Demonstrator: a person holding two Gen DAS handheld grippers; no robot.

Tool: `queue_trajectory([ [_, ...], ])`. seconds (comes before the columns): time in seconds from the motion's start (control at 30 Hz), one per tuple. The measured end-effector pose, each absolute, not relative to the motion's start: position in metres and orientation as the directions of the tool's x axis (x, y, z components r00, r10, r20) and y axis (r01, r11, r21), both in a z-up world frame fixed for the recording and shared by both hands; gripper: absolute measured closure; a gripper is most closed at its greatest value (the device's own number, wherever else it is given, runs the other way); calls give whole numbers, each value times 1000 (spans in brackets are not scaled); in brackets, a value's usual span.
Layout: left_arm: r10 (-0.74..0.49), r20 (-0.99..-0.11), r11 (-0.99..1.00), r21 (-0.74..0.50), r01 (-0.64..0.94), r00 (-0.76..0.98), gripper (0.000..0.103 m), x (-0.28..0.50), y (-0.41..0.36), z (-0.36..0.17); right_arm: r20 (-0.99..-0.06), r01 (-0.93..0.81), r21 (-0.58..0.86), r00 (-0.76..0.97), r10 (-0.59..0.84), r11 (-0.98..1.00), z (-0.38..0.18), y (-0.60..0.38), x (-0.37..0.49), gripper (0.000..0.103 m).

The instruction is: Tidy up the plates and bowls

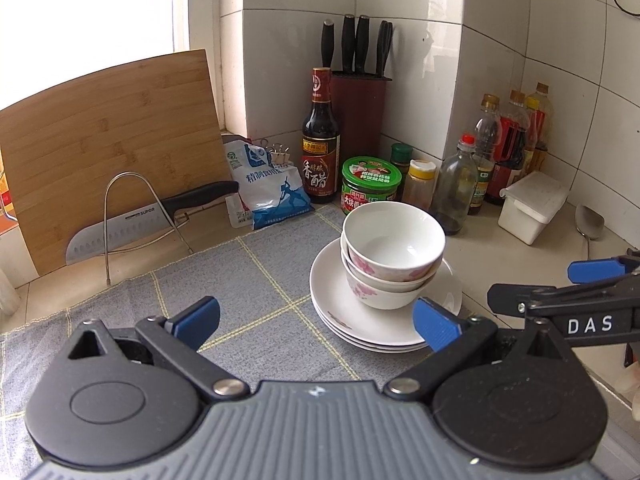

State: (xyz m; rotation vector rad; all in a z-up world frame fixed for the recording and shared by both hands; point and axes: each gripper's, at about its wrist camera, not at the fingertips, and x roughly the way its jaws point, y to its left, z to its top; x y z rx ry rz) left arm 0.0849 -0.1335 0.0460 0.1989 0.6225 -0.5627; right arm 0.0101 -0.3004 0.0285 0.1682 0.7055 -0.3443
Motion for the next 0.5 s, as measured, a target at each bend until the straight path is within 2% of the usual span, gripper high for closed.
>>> queue_trajectory([
  [0.5,-438,-603,835,2,550,667,1,86,-130,49,-652,364,24,712,-261,931,32,-297,10,0],
])
